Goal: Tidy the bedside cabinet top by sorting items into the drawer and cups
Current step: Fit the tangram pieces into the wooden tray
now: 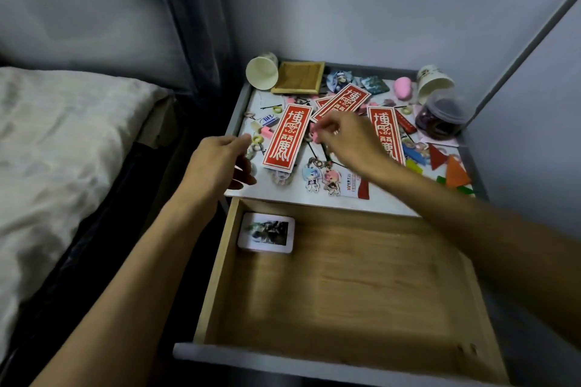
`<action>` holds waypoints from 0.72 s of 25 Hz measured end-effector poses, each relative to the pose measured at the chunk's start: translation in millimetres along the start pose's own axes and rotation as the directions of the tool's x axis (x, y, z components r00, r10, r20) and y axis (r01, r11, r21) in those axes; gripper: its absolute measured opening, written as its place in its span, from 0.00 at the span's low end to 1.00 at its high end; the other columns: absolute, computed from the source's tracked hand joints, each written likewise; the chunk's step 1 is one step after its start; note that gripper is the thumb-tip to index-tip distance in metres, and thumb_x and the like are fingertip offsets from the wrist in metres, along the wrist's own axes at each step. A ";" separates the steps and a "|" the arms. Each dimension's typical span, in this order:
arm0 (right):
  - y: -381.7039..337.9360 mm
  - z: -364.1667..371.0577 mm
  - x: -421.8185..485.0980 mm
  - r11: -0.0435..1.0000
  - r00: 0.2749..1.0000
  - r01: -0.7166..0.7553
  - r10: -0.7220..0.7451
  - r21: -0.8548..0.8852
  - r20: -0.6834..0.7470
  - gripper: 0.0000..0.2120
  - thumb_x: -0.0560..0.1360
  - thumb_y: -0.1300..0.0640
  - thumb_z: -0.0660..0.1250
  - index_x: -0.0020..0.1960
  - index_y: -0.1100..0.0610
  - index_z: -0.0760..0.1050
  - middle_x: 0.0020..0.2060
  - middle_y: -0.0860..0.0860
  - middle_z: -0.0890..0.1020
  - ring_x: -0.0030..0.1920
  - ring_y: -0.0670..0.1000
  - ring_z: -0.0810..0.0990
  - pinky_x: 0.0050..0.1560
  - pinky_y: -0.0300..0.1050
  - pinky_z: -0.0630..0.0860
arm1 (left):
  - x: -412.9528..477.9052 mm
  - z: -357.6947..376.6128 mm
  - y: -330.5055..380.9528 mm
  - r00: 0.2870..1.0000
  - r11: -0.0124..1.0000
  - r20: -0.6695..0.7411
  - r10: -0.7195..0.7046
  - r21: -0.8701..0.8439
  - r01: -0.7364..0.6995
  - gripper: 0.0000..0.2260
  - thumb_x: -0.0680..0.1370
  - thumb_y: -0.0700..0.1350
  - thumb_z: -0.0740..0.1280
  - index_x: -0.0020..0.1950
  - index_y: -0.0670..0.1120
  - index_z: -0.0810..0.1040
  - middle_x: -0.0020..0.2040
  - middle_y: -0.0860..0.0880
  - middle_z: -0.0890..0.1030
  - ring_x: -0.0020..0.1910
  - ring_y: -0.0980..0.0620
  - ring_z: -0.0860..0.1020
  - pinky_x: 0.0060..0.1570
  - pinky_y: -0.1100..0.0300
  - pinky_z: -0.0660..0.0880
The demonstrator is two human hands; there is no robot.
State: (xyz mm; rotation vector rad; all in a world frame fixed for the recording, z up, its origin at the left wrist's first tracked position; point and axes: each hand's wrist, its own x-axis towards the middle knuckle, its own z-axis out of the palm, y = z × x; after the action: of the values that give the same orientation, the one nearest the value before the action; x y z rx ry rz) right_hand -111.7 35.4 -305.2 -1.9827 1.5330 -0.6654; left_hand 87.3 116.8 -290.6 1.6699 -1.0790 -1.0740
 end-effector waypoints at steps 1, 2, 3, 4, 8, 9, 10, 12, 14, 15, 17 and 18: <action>3.0 -3.1 32.8 0.999 0.998 -0.013 0.010 -0.044 -0.056 0.10 0.80 0.57 0.63 0.60 0.56 0.77 0.48 0.47 0.80 0.38 0.42 0.79 0.35 0.32 0.73 | 1.3 2.8 3.0 1.000 1.000 0.016 -0.009 -0.002 0.009 0.15 0.82 0.49 0.61 0.39 0.43 0.76 0.31 0.48 0.77 0.30 0.50 0.78 0.32 0.58 0.71; 6.3 -3.5 66.4 0.994 0.994 -0.042 0.031 -0.099 -0.104 0.11 0.80 0.56 0.63 0.61 0.56 0.76 0.50 0.49 0.81 0.41 0.46 0.81 0.39 0.38 0.75 | 5.2 5.0 4.2 0.999 1.000 0.029 -0.018 0.002 0.017 0.15 0.82 0.49 0.61 0.41 0.42 0.78 0.31 0.48 0.78 0.31 0.50 0.79 0.34 0.58 0.72; 10.4 0.0 97.0 0.985 0.988 -0.077 0.055 -0.154 -0.141 0.13 0.79 0.54 0.63 0.63 0.54 0.75 0.53 0.51 0.81 0.46 0.51 0.82 0.44 0.44 0.77 | 10.2 5.9 4.9 0.999 1.000 0.036 -0.022 0.003 0.022 0.14 0.82 0.49 0.62 0.43 0.41 0.78 0.32 0.47 0.79 0.31 0.50 0.79 0.35 0.57 0.73; 14.1 4.8 123.2 0.974 0.983 -0.116 0.085 -0.194 -0.161 0.16 0.79 0.54 0.63 0.65 0.53 0.73 0.56 0.53 0.81 0.50 0.54 0.81 0.48 0.48 0.78 | 16.0 6.0 5.0 0.999 1.000 0.041 -0.023 0.001 0.023 0.13 0.82 0.48 0.63 0.43 0.41 0.78 0.33 0.47 0.79 0.32 0.50 0.80 0.37 0.56 0.74; 22.4 28.5 182.8 0.953 0.967 -0.228 0.199 -0.198 -0.156 0.23 0.78 0.58 0.64 0.71 0.51 0.63 0.52 0.53 0.77 0.48 0.56 0.79 0.46 0.49 0.78 | 38.9 3.8 0.9 0.998 0.999 0.029 -0.048 0.016 0.047 0.09 0.81 0.44 0.64 0.46 0.39 0.78 0.31 0.48 0.81 0.31 0.48 0.80 0.35 0.54 0.74; 24.2 32.6 190.4 0.950 0.963 -0.245 0.215 -0.193 -0.163 0.24 0.78 0.59 0.63 0.72 0.50 0.62 0.52 0.54 0.77 0.47 0.57 0.80 0.47 0.50 0.79 | 42.2 4.0 0.0 0.999 0.999 0.022 -0.046 0.030 0.046 0.09 0.80 0.44 0.64 0.46 0.39 0.78 0.32 0.48 0.81 0.31 0.48 0.80 0.34 0.55 0.74; 26.0 35.5 196.7 0.949 0.958 -0.259 0.229 -0.181 -0.174 0.24 0.78 0.60 0.63 0.72 0.50 0.61 0.54 0.55 0.78 0.48 0.57 0.80 0.48 0.51 0.80 | 44.6 5.1 -0.8 0.999 0.998 0.017 -0.041 0.044 0.040 0.09 0.80 0.44 0.64 0.46 0.40 0.78 0.32 0.48 0.81 0.31 0.49 0.80 0.34 0.55 0.74; 28.7 39.6 206.0 0.946 0.947 -0.289 0.261 -0.147 -0.187 0.24 0.79 0.62 0.62 0.73 0.49 0.60 0.58 0.57 0.77 0.52 0.58 0.80 0.49 0.51 0.79 | 46.9 7.5 -2.6 0.999 0.997 0.022 -0.030 0.076 0.028 0.09 0.81 0.45 0.64 0.45 0.42 0.77 0.34 0.48 0.82 0.31 0.50 0.80 0.34 0.56 0.74; 28.4 37.7 209.4 0.944 0.936 -0.319 0.300 -0.086 -0.183 0.25 0.79 0.61 0.61 0.74 0.50 0.60 0.62 0.57 0.76 0.56 0.59 0.78 0.52 0.51 0.78 | 46.2 11.0 -3.6 0.999 0.993 0.036 -0.015 0.120 0.010 0.08 0.81 0.46 0.63 0.46 0.43 0.77 0.37 0.47 0.82 0.32 0.52 0.81 0.34 0.57 0.74; 26.5 33.5 208.6 0.942 0.931 -0.330 0.316 -0.053 -0.186 0.25 0.79 0.61 0.61 0.74 0.51 0.60 0.63 0.57 0.75 0.58 0.59 0.78 0.55 0.52 0.78 | 45.1 13.0 -3.8 0.999 0.989 0.042 -0.006 0.148 0.000 0.08 0.81 0.47 0.63 0.47 0.44 0.78 0.38 0.47 0.83 0.32 0.52 0.81 0.34 0.58 0.74; 16.3 19.0 198.8 0.938 0.920 -0.347 0.344 0.017 -0.188 0.27 0.78 0.61 0.61 0.75 0.53 0.58 0.64 0.57 0.75 0.59 0.59 0.77 0.56 0.53 0.78 | 41.7 17.8 -2.2 0.998 0.983 0.055 0.011 0.184 -0.021 0.09 0.82 0.48 0.63 0.48 0.45 0.78 0.39 0.48 0.83 0.33 0.53 0.82 0.34 0.59 0.74; 10.1 10.2 190.1 0.935 0.917 -0.352 0.355 0.049 -0.183 0.29 0.77 0.62 0.61 0.76 0.54 0.55 0.64 0.56 0.74 0.58 0.58 0.78 0.52 0.52 0.79 | 40.3 20.5 -1.1 0.998 0.980 0.062 0.016 0.197 -0.028 0.10 0.82 0.48 0.62 0.48 0.44 0.78 0.39 0.48 0.83 0.33 0.52 0.82 0.35 0.58 0.75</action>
State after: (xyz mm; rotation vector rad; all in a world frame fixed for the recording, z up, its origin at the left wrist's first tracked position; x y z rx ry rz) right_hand -68.1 -150.2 -309.0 -1.6029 1.9326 -0.7226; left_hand 78.5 74.9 -305.4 1.7858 -1.2762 -1.0358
